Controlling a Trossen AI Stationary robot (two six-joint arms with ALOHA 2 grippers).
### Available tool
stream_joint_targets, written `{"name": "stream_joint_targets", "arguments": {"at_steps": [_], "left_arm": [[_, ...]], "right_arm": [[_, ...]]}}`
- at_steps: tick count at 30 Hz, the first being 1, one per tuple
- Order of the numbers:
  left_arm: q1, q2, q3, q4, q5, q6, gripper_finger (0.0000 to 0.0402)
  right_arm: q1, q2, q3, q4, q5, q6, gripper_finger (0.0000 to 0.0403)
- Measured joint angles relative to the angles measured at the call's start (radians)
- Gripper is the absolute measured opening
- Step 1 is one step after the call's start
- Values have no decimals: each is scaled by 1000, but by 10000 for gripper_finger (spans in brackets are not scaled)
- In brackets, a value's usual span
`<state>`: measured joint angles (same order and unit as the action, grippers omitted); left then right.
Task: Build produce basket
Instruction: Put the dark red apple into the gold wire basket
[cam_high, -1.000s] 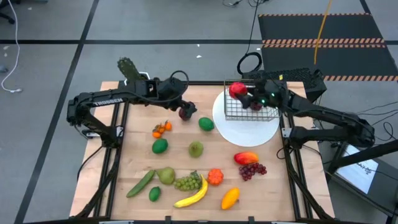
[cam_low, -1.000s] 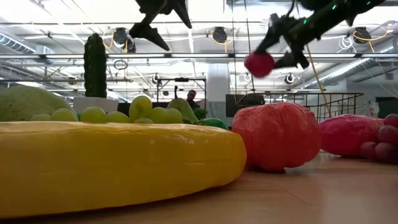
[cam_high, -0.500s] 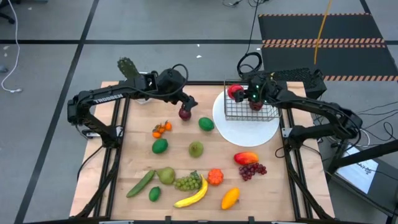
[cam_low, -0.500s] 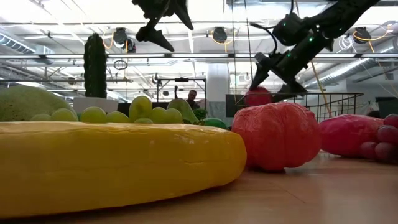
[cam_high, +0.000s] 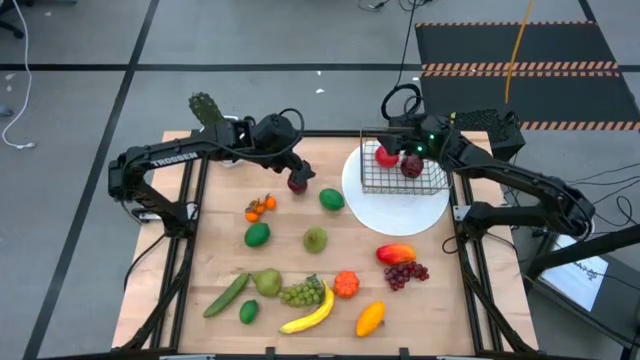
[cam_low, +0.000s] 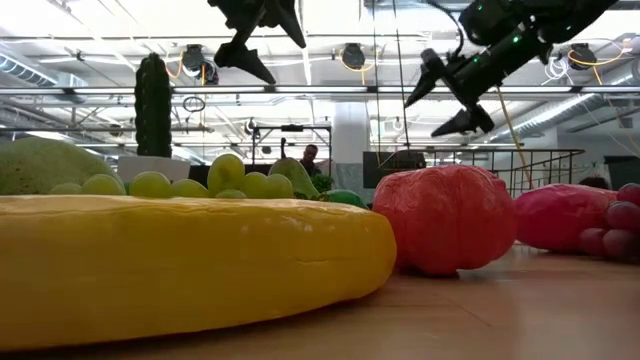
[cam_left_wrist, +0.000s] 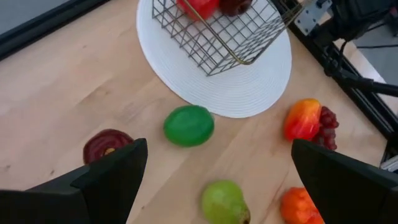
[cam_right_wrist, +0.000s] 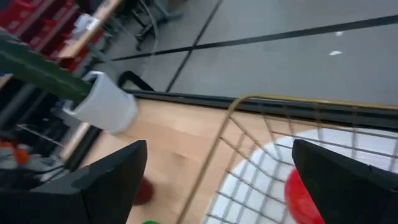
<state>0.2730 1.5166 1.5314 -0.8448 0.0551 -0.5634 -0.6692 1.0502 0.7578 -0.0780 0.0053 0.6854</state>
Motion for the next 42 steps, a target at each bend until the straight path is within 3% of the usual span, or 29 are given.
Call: {"name": "stream_joint_targets", "arguments": {"at_steps": [8,13,22,29,42], "left_arm": [[1,8,0,-8,-3,55,397],[2,18,-10,-23,-3,68,397],[53,22,-185,-30,22,-88,397],[31,21,-283,-20,30,-43,397],[63,45,-292,-11,-46,-46,398]], "right_arm": [[37,-63,0,-9,-13,3,393],[45,-92,0,-24,-88,3,392],[49,-128,0,-55,-161,3,392],[50,-217,0,-56,-220,45,395],[104,-349,0,-170,-275,11,395]]}}
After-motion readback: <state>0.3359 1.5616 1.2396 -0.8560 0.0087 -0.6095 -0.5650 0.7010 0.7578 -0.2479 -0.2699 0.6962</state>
